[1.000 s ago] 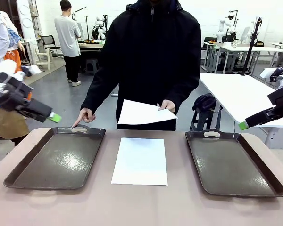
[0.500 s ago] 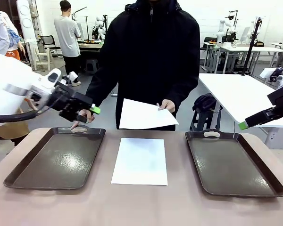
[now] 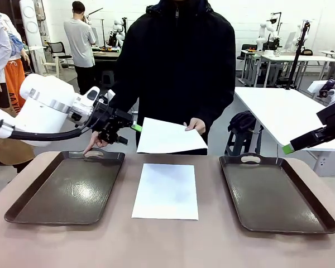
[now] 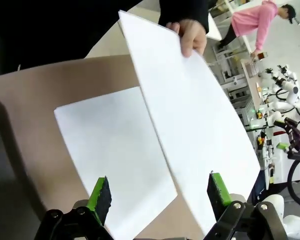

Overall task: Sort the A4 documents.
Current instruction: Receive the A4 Paper.

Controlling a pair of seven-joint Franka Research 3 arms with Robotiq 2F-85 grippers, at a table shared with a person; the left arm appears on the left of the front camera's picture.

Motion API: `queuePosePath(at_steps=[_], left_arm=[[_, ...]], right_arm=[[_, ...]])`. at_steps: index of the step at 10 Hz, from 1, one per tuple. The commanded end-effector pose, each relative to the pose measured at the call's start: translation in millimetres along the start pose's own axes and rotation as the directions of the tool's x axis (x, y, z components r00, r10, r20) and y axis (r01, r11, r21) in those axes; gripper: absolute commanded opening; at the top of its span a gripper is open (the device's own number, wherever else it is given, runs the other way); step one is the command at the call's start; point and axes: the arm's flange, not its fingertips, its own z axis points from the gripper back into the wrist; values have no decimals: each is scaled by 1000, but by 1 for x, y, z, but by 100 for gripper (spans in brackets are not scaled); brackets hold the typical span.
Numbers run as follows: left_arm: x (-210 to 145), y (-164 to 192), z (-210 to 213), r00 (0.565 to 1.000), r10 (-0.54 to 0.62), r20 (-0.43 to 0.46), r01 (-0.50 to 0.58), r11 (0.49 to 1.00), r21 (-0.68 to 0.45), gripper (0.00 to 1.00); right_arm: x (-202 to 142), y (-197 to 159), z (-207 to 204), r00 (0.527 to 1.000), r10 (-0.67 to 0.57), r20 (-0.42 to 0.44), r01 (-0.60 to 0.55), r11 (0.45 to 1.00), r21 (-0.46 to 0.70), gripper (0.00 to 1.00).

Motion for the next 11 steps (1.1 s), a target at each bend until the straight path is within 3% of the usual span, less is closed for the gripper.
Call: queuePosePath(at_steps=[1, 6, 8, 11], left_arm=[[11, 2, -10, 998, 58, 35, -54, 993, -109, 100], [-4, 25, -47, 954, 296, -43, -296, 912, -284, 100], [-9, 33, -52, 941, 335, -51, -328, 862, -387, 100], [-11, 35, -53, 939, 338, -70, -336, 849, -408, 100]], right_arm=[[-1, -1, -2, 1000, -5, 0, 5, 1000, 10, 100], [-1, -1, -2, 1000, -5, 0, 5, 1000, 10, 100], [-1, -1, -2, 1000, -5, 0, 5, 1000, 10, 100], [-1, -1, -2, 1000, -5, 0, 5, 1000, 10, 100]])
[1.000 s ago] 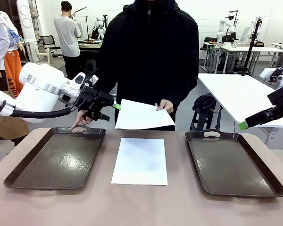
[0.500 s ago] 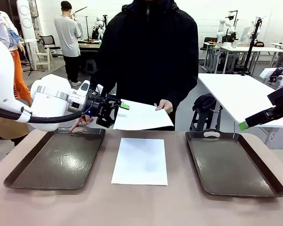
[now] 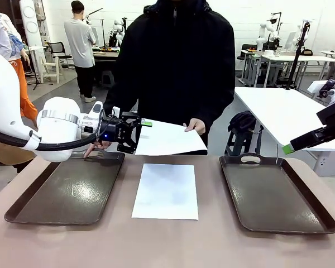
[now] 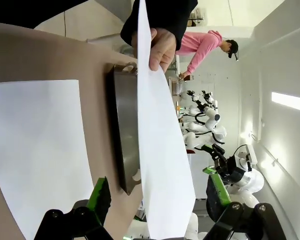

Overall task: Sort the A4 documents.
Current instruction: Receive the A4 Paper.

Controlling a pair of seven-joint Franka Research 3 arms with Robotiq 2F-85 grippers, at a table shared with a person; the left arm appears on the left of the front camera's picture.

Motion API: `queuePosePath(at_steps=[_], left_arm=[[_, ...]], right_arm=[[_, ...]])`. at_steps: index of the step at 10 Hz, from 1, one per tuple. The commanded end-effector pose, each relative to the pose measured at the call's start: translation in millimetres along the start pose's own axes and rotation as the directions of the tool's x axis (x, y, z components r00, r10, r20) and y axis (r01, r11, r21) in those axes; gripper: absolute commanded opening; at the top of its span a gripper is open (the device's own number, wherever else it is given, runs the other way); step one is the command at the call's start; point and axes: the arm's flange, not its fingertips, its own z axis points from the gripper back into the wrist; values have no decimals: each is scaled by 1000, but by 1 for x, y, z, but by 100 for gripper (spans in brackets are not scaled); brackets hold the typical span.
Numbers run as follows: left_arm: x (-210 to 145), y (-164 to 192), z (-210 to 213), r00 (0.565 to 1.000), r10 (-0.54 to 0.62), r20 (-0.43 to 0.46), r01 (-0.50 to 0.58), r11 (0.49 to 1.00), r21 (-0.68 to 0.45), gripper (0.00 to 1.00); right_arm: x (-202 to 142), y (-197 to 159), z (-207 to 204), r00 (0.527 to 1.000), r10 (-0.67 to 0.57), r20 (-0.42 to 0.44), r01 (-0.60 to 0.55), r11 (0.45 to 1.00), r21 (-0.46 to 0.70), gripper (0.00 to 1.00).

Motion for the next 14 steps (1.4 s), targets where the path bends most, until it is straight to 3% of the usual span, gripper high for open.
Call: queuePosePath(at_steps=[1, 6, 14], left_arm=[[-3, 3, -3, 1000, 8, -7, -8, 999, -31, 100], [-8, 13, -14, 999, 37, 23, -35, 996, -84, 100], [-6, 15, -13, 997, 9, 76, -6, 999, -47, 21]], right_arm=[[-1, -1, -2, 1000, -4, 0, 4, 1000, 10, 100], [-1, -1, -2, 1000, -4, 0, 4, 1000, 10, 100], [-1, -1, -2, 1000, -4, 0, 4, 1000, 10, 100]])
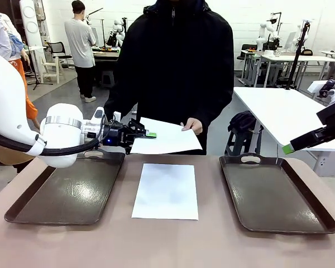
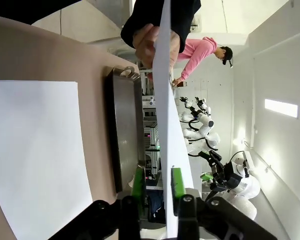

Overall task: Sort the A4 documents.
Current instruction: Receive the A4 Paper.

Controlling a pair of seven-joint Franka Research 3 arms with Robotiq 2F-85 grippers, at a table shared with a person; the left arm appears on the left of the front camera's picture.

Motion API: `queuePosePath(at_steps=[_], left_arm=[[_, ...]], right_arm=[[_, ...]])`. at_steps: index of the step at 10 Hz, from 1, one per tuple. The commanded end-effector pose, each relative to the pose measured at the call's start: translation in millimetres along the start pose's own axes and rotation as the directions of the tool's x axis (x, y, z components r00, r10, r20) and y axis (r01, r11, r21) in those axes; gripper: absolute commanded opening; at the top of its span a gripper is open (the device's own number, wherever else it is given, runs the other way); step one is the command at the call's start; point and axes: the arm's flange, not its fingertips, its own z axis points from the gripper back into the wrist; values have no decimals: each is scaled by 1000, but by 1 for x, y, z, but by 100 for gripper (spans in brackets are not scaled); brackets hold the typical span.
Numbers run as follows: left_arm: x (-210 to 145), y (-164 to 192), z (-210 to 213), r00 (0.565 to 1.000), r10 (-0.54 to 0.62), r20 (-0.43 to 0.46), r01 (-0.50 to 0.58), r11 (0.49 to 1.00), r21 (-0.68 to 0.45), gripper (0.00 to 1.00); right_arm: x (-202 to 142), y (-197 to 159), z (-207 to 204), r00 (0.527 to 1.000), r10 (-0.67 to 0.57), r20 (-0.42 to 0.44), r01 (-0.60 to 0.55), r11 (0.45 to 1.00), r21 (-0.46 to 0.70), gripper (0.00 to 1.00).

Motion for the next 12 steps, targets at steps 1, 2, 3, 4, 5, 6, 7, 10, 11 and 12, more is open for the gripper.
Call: queuePosePath(at_steps=[1, 2, 3, 4, 5, 6, 7, 10, 11, 12], left_arm=[[-2, -1, -3, 999, -20, 42, 20, 1000, -7, 9], [-1, -2, -3, 999, -18, 45, 18, 1000, -5, 1], [-1, -3, -2, 999, -19, 47, 19, 1000, -3, 0], [-1, -3, -2, 999, -19, 51, 19, 1000, 3, 0], [-1, -3, -1, 998, -20, 53, 19, 1000, 7, 0], [-2, -4, -1, 998, -17, 55, 17, 1000, 5, 0], [-3, -4, -1, 998, -13, 56, 13, 1000, 3, 0], [3, -2, 3, 1000, 0, 30, 0, 1000, 9, 0], [3, -2, 3, 1000, 0, 30, 0, 1000, 9, 0], [3, -2, 3, 1000, 0, 30, 0, 1000, 9, 0]], right_arm=[[-1, -1, -2, 1000, -4, 0, 4, 1000, 10, 100], [-1, -1, -2, 1000, -4, 0, 4, 1000, 10, 100], [-1, -1, -2, 1000, -4, 0, 4, 1000, 10, 100], [-1, -1, -2, 1000, -4, 0, 4, 1000, 10, 100], [-1, -1, -2, 1000, -4, 0, 4, 1000, 10, 100], [-1, -1, -2, 1000, -4, 0, 4, 1000, 10, 100], [-1, -1, -2, 1000, -4, 0, 4, 1000, 10, 100], [-1, -1, -2, 1000, -4, 0, 4, 1000, 10, 100], [-1, -1, -2, 1000, -4, 0, 4, 1000, 10, 100], [-1, -1, -2, 1000, -4, 0, 4, 1000, 10, 100]])
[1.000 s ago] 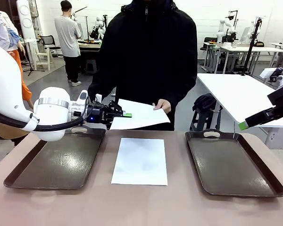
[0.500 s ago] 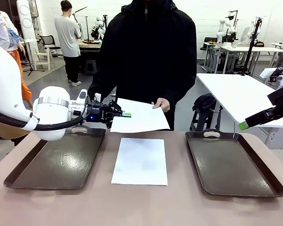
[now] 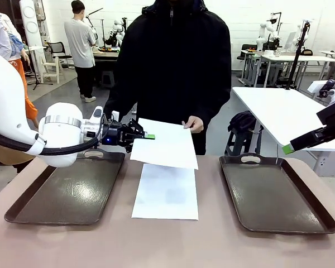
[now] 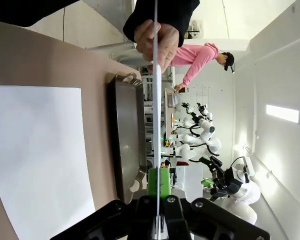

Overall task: Sort the A4 documents.
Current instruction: Receive the A4 Paper, then place the A4 Paper in the designated Handle tray.

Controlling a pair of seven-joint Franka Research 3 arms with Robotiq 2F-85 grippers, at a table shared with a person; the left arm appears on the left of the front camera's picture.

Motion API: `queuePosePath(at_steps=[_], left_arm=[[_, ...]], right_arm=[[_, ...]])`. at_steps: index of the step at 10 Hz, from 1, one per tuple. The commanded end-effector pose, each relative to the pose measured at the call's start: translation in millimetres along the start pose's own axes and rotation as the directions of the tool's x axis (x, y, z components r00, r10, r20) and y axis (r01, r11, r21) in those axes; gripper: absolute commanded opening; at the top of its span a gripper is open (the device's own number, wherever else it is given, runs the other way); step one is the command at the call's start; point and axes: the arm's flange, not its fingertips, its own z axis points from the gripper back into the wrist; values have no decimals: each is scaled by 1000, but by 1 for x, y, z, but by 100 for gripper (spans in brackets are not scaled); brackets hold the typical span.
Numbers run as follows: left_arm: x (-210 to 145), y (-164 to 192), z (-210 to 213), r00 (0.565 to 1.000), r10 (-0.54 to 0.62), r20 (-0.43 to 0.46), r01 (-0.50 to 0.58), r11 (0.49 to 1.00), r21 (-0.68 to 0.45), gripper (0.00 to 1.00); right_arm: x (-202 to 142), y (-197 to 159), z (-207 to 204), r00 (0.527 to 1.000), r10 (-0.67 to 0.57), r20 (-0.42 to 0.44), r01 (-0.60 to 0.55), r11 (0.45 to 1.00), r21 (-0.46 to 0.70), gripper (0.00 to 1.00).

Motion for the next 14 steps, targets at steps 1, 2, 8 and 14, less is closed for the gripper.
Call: queuePosePath(at_steps=[1, 2, 8, 14], left_arm=[[0, -1, -1, 1000, -4, 0, 4, 1000, -1, 0], [0, -1, -1, 1000, -4, 0, 4, 1000, -1, 0], [0, -1, -1, 1000, -4, 0, 4, 1000, -1, 0], [-5, -27, 2, 979, -128, -156, 145, 984, 100, 1]], right_arm=[[-1, -1, -2, 1000, -4, 0, 4, 1000, 10, 100], [-1, -1, -2, 1000, -4, 0, 4, 1000, 10, 100], [-1, -1, -2, 1000, -4, 0, 4, 1000, 10, 100], [-1, -1, -2, 1000, -4, 0, 4, 1000, 10, 100]])
